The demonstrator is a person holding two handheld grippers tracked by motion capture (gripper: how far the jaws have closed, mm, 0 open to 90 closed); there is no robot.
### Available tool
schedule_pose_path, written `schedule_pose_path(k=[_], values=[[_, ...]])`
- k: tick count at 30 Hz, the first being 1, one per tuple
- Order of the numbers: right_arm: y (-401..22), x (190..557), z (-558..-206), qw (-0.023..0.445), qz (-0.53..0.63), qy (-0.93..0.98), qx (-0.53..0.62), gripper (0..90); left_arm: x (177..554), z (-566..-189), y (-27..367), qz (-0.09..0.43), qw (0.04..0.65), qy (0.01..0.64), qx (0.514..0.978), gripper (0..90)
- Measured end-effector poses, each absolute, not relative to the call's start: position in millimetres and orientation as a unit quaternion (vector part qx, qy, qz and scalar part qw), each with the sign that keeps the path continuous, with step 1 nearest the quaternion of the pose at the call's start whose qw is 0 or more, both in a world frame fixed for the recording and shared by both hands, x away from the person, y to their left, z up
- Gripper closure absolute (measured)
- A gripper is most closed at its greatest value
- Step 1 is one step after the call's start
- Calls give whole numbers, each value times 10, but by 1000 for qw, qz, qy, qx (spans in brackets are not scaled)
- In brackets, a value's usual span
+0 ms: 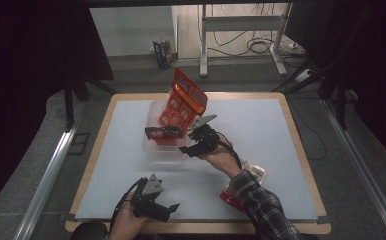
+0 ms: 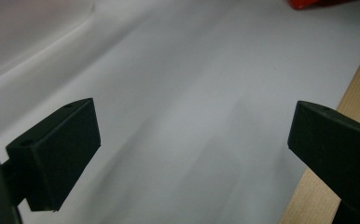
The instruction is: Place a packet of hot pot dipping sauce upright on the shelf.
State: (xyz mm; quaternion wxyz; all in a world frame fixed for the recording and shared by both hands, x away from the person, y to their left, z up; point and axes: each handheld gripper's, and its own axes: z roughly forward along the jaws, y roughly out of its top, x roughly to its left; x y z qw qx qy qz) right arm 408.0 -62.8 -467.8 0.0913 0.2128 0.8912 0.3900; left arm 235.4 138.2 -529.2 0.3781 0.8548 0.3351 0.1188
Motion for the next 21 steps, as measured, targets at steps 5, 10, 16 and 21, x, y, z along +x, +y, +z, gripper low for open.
schedule_pose_path(k=[5, 10, 16, 21], values=[[-738, 3978, -4725, 106, 391, 889, 214, 164, 2354, -5295, 1381, 120, 379, 336, 854, 24], [-846, 3896, -4767, 103, 394, 887, 220, 108, 2353, -5294, 1379, 123, 377, 333, 856, 24], [-995, 3789, -4823, 94, 401, 881, 231, 48, 2341, -5294, 1370, 133, 375, 325, 858, 23], [-1106, 3695, -4877, 103, 394, 883, 232, 1, 2339, -5294, 1371, 142, 372, 320, 860, 22]])
